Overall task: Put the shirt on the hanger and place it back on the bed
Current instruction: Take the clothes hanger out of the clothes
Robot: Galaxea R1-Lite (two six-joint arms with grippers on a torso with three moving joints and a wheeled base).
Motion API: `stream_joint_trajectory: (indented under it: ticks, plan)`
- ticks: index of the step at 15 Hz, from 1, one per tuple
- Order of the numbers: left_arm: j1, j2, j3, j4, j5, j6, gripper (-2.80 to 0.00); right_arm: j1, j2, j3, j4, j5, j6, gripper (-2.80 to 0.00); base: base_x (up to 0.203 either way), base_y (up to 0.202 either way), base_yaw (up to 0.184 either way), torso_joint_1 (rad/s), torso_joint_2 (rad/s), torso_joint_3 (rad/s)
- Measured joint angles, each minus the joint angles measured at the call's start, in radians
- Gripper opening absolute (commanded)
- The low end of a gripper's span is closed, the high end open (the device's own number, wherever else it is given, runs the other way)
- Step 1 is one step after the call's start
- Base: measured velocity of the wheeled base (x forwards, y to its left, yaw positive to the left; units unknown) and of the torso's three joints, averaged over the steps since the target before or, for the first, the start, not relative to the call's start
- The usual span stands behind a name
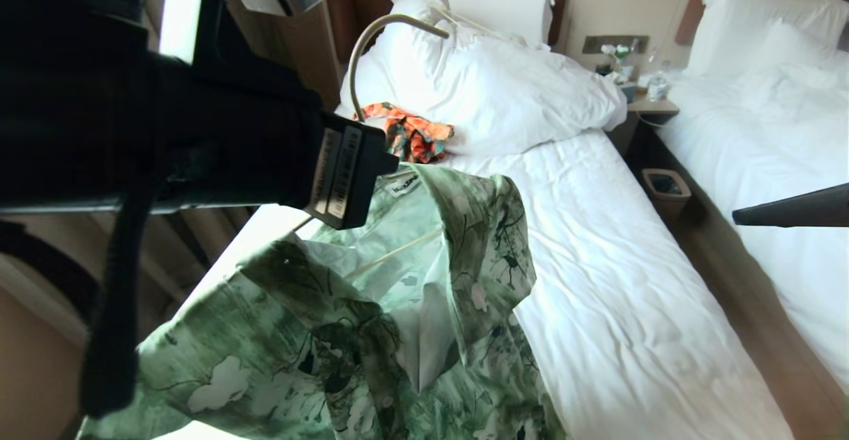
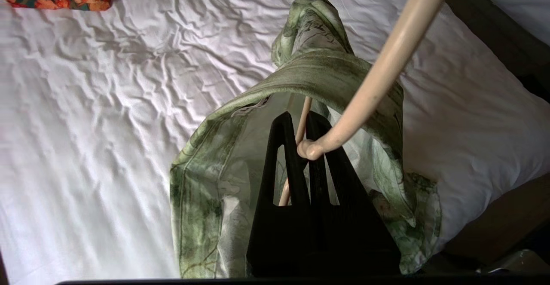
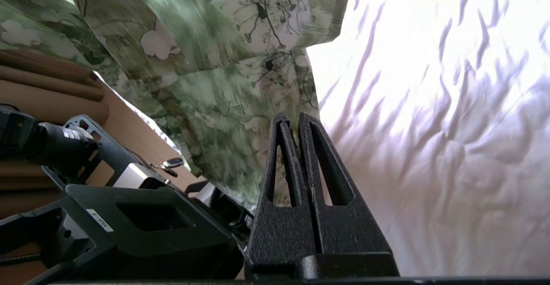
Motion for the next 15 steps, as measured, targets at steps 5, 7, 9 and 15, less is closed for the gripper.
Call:
stream_joint_trajectory:
  ticks: [5, 7, 9, 15]
  plan:
    - [0.023, -0.002, -0.1, 0.065, 0.0, 0.035, -2.8, -0.003, 0.0, 0.003, -0.03, 0.0, 0.0, -2.8, 0.0, 0.0, 0.0, 0.189, -0.54, -0.361]
    - [0.026, 0.002, -0.141, 0.065, 0.0, 0.048, -2.8, -0.004, 0.004, 0.032, -0.108, -0.002, 0.0, -2.8, 0.0, 0.0, 0.0, 0.202, -0.58, -0.378]
    - [0.026, 0.007, -0.167, 0.061, -0.002, 0.049, -2.8, -0.005, 0.008, 0.058, -0.186, -0.004, 0.0, -2.8, 0.0, 0.0, 0.0, 0.239, -0.61, -0.373]
    - [0.026, 0.016, -0.226, 0.057, -0.104, 0.05, -2.8, -0.058, 0.009, 0.063, -0.233, -0.005, 0.002, -2.8, 0.0, 0.0, 0.0, 0.186, -0.46, -0.278]
